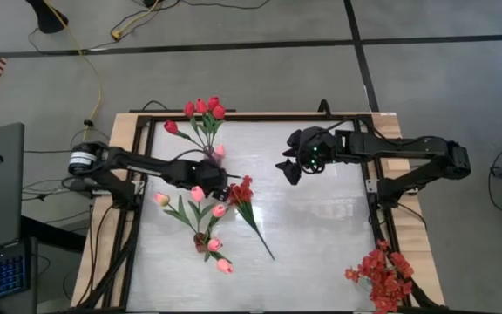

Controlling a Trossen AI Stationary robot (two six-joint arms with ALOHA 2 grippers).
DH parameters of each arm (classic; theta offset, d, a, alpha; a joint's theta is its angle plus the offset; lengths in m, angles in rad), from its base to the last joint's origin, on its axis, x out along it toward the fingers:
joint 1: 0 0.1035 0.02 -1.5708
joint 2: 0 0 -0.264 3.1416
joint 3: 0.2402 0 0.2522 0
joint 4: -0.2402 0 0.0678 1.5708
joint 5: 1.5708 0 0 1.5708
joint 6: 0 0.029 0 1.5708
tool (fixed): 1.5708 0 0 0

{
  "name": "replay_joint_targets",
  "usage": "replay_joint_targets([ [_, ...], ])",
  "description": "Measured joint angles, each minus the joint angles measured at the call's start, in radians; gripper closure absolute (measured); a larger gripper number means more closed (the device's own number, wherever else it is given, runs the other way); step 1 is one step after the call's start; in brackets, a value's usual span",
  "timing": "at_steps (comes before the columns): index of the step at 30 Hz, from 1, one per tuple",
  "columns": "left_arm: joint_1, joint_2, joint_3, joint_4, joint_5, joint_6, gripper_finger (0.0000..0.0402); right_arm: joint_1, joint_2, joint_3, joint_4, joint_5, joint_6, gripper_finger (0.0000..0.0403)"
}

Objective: Sort flowers into vase by color
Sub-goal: Put the pink tulip into the red vase

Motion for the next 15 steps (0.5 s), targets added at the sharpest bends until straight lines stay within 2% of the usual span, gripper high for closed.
replay_joint_targets([
  [6,0.003,0.054,0.001,0.071,0.01,0.03,0.0152,0.0,0.0,0.0,-0.027,0.0,0.0,0.0121],
  [15,0.018,0.094,0.001,0.067,-0.002,0.05,0.0152,0.005,0.0,0.0,-0.032,0.0,0.0,0.0121],
])
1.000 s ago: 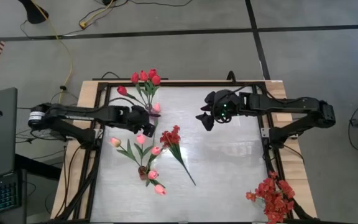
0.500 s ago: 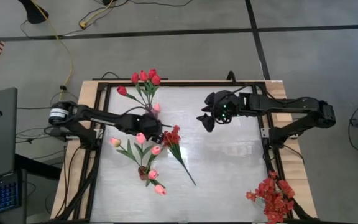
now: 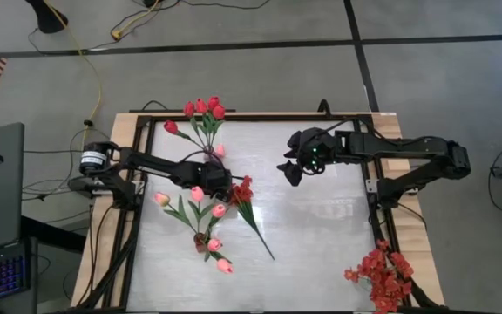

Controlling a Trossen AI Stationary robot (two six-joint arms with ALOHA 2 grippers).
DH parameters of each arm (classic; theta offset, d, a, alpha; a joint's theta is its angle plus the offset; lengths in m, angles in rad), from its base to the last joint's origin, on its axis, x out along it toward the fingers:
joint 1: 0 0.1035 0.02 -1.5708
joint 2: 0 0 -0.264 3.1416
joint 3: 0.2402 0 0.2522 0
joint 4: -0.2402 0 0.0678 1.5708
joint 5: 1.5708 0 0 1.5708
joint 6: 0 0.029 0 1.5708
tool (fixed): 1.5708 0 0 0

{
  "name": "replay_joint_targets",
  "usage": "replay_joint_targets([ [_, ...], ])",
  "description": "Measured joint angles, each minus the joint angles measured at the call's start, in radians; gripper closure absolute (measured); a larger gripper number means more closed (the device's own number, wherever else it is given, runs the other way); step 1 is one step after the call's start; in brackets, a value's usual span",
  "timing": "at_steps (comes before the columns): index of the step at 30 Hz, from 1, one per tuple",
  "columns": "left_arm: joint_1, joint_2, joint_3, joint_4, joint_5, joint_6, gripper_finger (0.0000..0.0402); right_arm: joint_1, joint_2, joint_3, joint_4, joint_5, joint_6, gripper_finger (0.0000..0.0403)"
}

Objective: Sort flowers into vase by color
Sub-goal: Put the pink tulip into the red vase

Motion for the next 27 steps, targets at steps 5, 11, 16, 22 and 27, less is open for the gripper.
replay_joint_targets([
  [5,-0.012,0.048,0.004,0.01,0.01,0.009,0.0154,0.006,0.0,0.0,0.003,0.001,0.0,0.0121],
  [11,-0.018,0.041,0.003,0.005,0.003,0.027,0.0209,0.007,0.0,0.0,-0.003,0.001,0.001,0.0121],
  [16,-0.017,0.019,0.0,0.006,0.023,0.064,0.0297,0.006,0.0,0.0,-0.003,0.001,0.001,0.0121],
  [22,-0.018,0.018,0.0,0.014,0.032,0.114,0.0393,0.006,0.0,0.0,-0.004,0.001,0.003,0.0121],
  [27,-0.023,0.007,0.0,0.061,0.059,0.151,0.0398,0.006,0.0,0.0,-0.018,0.0,0.028,0.0121],
])
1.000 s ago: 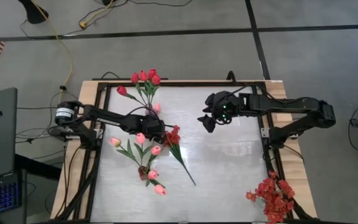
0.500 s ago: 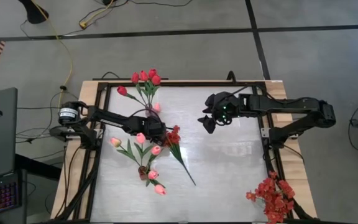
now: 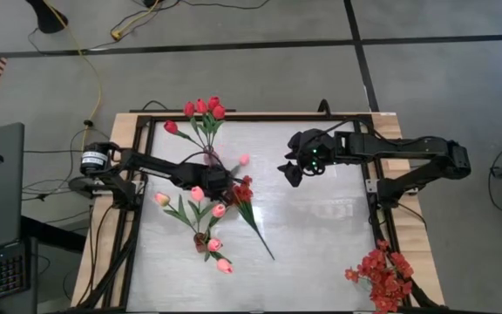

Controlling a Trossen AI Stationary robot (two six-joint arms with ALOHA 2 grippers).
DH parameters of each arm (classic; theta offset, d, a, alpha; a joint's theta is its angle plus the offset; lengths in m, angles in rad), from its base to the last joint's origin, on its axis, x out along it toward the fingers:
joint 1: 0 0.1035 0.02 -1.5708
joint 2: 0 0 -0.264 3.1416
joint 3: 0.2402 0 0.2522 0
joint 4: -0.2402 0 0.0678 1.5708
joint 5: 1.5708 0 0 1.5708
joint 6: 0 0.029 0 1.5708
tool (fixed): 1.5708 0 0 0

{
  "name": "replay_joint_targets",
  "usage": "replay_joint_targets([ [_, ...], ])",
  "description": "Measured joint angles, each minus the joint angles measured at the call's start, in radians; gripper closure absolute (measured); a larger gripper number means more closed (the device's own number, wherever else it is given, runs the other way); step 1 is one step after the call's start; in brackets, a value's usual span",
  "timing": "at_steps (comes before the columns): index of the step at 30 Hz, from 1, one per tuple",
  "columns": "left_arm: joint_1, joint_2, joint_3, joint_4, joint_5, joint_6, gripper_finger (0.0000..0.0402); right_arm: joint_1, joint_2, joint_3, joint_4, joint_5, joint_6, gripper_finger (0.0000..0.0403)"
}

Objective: Sort flowers into vase by color
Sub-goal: Put the pink tulip into the red vase

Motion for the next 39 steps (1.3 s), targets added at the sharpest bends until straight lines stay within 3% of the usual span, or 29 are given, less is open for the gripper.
replay_joint_targets([
  [8,-0.003,-0.149,0.049,0.064,-0.115,0.141,0.0401,0.001,0.0,0.0,-0.011,0.0,0.014,0.0121],
  [22,-0.043,-0.642,0.08,0.314,-0.184,0.54,0.0401,0.012,0.0,0.0,-0.018,0.023,0.09,0.0121],
  [32,-0.163,-0.969,0.08,0.426,-0.125,0.717,0.0401,0.034,0.0,0.0,-0.014,0.027,0.154,0.0121],
  [39,-0.218,-1.137,0.08,0.428,0.089,0.742,0.0401,0.057,0.0,0.0,-0.011,0.027,0.196,0.0121],
])
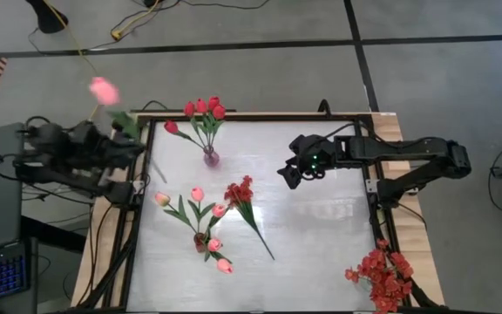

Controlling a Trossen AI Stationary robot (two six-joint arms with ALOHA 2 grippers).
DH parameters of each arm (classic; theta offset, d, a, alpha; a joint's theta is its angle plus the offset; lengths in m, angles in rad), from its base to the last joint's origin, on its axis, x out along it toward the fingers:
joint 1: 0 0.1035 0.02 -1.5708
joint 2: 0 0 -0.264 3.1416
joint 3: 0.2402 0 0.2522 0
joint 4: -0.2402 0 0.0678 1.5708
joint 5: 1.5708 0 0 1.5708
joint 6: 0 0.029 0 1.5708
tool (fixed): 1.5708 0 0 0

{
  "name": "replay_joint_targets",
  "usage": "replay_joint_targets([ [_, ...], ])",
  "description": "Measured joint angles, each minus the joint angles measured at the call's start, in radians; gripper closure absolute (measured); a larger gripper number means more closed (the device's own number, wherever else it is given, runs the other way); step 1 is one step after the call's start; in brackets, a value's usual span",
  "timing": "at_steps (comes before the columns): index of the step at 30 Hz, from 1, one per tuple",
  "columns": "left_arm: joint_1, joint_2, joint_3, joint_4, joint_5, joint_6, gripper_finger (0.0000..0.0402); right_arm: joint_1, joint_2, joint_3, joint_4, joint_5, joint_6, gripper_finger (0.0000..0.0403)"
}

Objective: Sort flowers into vase by color
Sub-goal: Put the pink tulip into the red vase

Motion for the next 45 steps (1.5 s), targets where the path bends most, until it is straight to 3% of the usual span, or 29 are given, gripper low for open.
replay_joint_targets([
  [8,-0.062,-0.014,0.0,-0.072,0.228,-0.01,0.0401,0.07,0.0,0.0,0.028,0.048,0.044,0.0121],
  [15,-0.152,0.018,0.0,-0.13,0.235,0.037,0.0401,0.131,0.0,0.0,0.033,0.101,0.074,0.0121],
  [19,-0.22,0.051,-0.045,-0.014,0.232,0.039,0.0401,0.161,0.0,0.0,0.033,0.138,0.074,0.0121],
  [33,-0.488,0.173,-0.438,0.575,-0.103,0.11,0.0401,0.199,0.0,0.0,0.033,0.212,0.065,0.0121],
  [38,-0.517,0.174,-0.566,0.678,-0.26,0.216,0.0401,0.197,0.0,0.0,0.034,0.213,0.039,0.0121],
  [45,-0.512,0.176,-0.706,0.868,-0.293,0.213,0.0401,0.198,0.001,0.0,0.034,0.214,0.039,0.0121],
])
